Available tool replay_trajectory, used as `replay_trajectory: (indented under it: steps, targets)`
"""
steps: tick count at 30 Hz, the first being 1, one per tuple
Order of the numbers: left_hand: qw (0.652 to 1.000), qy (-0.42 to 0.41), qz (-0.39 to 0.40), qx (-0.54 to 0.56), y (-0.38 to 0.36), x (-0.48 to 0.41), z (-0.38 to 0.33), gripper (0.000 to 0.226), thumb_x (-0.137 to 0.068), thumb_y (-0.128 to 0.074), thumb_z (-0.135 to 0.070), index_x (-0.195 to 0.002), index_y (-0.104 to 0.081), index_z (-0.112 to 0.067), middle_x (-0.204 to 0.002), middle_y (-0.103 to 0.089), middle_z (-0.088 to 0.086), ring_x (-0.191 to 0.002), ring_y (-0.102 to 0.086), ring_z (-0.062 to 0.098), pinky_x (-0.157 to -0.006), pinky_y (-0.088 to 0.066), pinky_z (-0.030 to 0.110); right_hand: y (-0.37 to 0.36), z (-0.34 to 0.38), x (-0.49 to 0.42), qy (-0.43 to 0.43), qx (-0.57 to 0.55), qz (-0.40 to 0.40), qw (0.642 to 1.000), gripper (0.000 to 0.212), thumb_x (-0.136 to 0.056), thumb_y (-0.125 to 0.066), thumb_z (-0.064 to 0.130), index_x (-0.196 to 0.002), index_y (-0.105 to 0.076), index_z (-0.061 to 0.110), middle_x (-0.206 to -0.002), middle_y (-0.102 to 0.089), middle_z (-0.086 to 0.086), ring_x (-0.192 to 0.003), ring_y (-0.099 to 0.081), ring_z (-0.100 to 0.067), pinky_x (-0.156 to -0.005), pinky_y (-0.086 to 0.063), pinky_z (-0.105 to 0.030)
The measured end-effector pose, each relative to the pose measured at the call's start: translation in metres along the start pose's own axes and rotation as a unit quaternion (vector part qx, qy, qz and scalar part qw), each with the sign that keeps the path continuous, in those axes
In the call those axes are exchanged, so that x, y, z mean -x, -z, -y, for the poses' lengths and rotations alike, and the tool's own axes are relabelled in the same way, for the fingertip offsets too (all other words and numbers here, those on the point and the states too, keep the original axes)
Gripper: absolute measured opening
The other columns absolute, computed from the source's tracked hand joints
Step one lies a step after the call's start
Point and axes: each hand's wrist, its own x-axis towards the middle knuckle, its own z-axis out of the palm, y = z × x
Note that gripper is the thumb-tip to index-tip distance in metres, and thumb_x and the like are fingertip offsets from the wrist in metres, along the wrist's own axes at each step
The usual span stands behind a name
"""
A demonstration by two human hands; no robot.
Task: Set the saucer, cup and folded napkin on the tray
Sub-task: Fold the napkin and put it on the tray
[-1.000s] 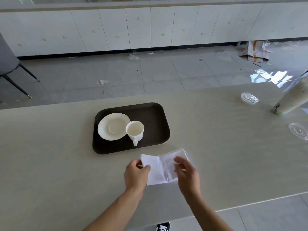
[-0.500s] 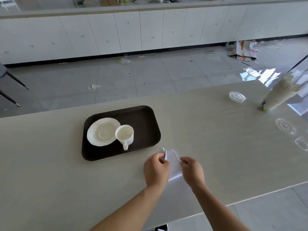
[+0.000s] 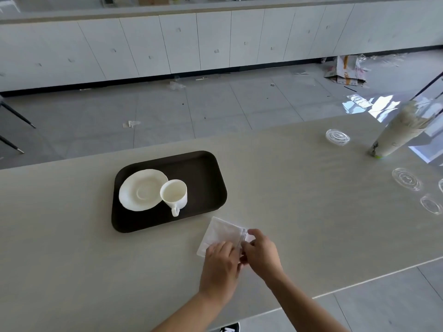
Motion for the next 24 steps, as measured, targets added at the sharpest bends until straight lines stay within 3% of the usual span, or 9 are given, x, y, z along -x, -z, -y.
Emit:
replay_trajectory:
  steps: [2, 5, 8, 11, 13, 15, 18, 21, 24]
  targets:
    - [0.999, -0.045, -0.006, -0.003, -0.003, 0.006, 0.013, 0.032, -0.079, -0.065, -0.013, -0.108, -0.066, -0.025, -0.088, -0.062, -0.007, -0.083, -0.059, 0.016, -0.083, -0.053, 0.032, -0.001, 0.002, -0.001, 0.036, 0.090, -0.006, 0.995, 0.039, -0.095, -0.055, 0.033, -0.133, -0.051, 0.024, -0.088, -0.076, -0.003, -0.069, -0.074, -0.018, -0.068, -0.060, -0.033]
    - [0.995, -0.097, 0.018, -0.010, -0.004, 0.015, 0.028, 0.050, -0.088, -0.058, -0.010, -0.135, -0.051, -0.026, -0.120, -0.062, -0.006, -0.102, -0.059, 0.018, -0.094, -0.048, 0.029, -0.001, 0.005, -0.008, 0.086, 0.161, -0.042, 0.982, 0.044, -0.096, -0.057, 0.044, -0.135, -0.055, 0.026, -0.105, -0.069, -0.001, -0.093, -0.068, -0.023, -0.078, -0.051, -0.029]
    - [0.996, -0.091, 0.017, 0.001, 0.004, 0.024, 0.039, 0.048, -0.084, -0.058, -0.009, -0.128, -0.053, -0.029, -0.118, -0.054, -0.009, -0.100, -0.057, 0.016, -0.082, -0.054, 0.029, -0.007, 0.009, -0.009, 0.096, 0.179, -0.029, 0.979, 0.033, -0.093, -0.062, 0.041, -0.120, -0.067, 0.024, -0.108, -0.065, 0.001, -0.097, -0.065, -0.023, -0.076, -0.046, -0.027]
    - [0.996, -0.081, 0.008, -0.037, 0.008, 0.024, 0.047, 0.050, -0.074, -0.057, -0.017, -0.123, -0.057, -0.022, -0.124, -0.059, 0.007, -0.118, -0.057, 0.030, -0.096, -0.052, 0.041, -0.015, 0.005, -0.006, 0.098, 0.186, -0.034, 0.977, 0.021, -0.089, -0.065, 0.034, -0.104, -0.069, 0.020, -0.101, -0.066, 0.001, -0.088, -0.063, -0.022, -0.069, -0.041, -0.028]
    - [0.995, -0.023, 0.040, -0.085, 0.013, 0.018, 0.047, 0.057, -0.080, -0.057, -0.033, -0.135, -0.051, -0.019, -0.144, -0.050, 0.014, -0.136, -0.044, 0.036, -0.109, -0.042, 0.050, -0.018, 0.003, -0.004, 0.092, 0.185, -0.050, 0.977, 0.018, -0.089, -0.065, 0.032, -0.100, -0.069, 0.019, -0.099, -0.066, 0.000, -0.084, -0.061, -0.022, -0.067, -0.037, -0.026]
    - [0.987, 0.015, 0.074, -0.144, 0.014, 0.013, 0.045, 0.063, -0.090, -0.044, -0.048, -0.146, -0.040, -0.019, -0.155, -0.036, 0.013, -0.142, -0.034, 0.036, -0.115, -0.029, 0.055, -0.019, 0.002, -0.003, 0.084, 0.184, -0.055, 0.978, 0.017, -0.089, -0.066, 0.031, -0.099, -0.069, 0.018, -0.097, -0.066, -0.001, -0.085, -0.062, -0.023, -0.067, -0.037, -0.026]
    - [0.981, 0.028, 0.116, -0.155, 0.004, 0.012, 0.051, 0.068, -0.095, -0.021, -0.058, -0.154, -0.011, -0.026, -0.163, -0.005, 0.009, -0.149, -0.004, 0.035, -0.119, -0.002, 0.057, -0.020, 0.003, -0.001, 0.077, 0.185, -0.054, 0.978, 0.020, -0.086, -0.068, 0.031, -0.099, -0.069, 0.016, -0.094, -0.065, -0.001, -0.085, -0.062, -0.024, -0.067, -0.037, -0.027]
    - [0.976, 0.025, 0.158, -0.150, -0.003, 0.010, 0.057, 0.069, -0.094, -0.010, -0.061, -0.150, 0.018, -0.032, -0.160, 0.026, 0.004, -0.145, 0.026, 0.031, -0.120, 0.011, 0.054, -0.020, 0.006, -0.001, 0.065, 0.197, -0.052, 0.977, 0.022, -0.082, -0.070, 0.031, -0.095, -0.068, 0.014, -0.092, -0.067, -0.003, -0.084, -0.063, -0.027, -0.066, -0.039, -0.027]
    - [0.979, 0.033, 0.163, -0.114, -0.001, 0.009, 0.057, 0.071, -0.092, -0.011, -0.063, -0.152, 0.012, -0.033, -0.161, 0.024, 0.002, -0.144, 0.030, 0.029, -0.119, 0.013, 0.049, -0.021, 0.009, 0.000, 0.060, 0.201, -0.053, 0.976, 0.019, -0.081, -0.071, 0.028, -0.090, -0.068, 0.012, -0.088, -0.067, -0.003, -0.080, -0.063, -0.026, -0.064, -0.043, -0.029]
